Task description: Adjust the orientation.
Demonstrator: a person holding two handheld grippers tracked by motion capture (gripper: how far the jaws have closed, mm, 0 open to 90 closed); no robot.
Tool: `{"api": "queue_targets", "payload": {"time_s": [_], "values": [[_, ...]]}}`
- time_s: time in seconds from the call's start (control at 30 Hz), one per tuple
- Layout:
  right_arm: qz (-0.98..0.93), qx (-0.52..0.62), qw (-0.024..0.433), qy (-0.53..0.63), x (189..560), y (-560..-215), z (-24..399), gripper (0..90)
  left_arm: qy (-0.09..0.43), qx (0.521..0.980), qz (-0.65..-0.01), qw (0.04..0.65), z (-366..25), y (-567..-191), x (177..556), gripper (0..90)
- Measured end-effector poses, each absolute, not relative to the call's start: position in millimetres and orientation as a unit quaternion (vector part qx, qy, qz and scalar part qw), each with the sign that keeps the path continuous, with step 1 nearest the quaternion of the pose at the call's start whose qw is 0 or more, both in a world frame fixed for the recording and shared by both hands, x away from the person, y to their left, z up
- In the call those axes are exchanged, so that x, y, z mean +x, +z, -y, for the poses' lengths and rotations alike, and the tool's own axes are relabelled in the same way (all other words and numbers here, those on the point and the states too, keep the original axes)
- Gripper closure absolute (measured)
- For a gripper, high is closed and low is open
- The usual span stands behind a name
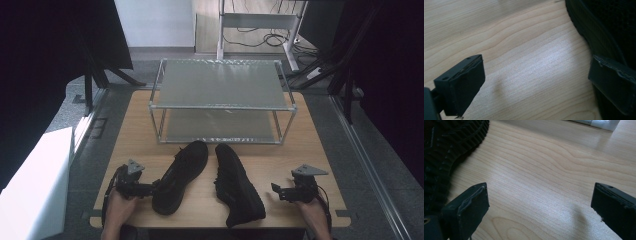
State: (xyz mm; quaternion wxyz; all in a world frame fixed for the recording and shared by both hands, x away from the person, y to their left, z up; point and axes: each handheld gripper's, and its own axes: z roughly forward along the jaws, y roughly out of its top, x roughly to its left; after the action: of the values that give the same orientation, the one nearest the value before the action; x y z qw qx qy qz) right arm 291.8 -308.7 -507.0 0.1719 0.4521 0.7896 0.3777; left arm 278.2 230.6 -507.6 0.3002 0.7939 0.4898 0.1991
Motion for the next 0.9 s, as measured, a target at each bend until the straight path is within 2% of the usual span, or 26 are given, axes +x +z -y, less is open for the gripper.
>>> {"api": "queue_targets", "payload": {"time_s": [0.9], "values": [[-0.791, 0.451, 0.176, 0.375, 291.9, -506.1, 307.9, 2.0, 0.171, 0.85, -0.404, 0.292, -162.5, -508.1, 265.7, 0.0]]}}
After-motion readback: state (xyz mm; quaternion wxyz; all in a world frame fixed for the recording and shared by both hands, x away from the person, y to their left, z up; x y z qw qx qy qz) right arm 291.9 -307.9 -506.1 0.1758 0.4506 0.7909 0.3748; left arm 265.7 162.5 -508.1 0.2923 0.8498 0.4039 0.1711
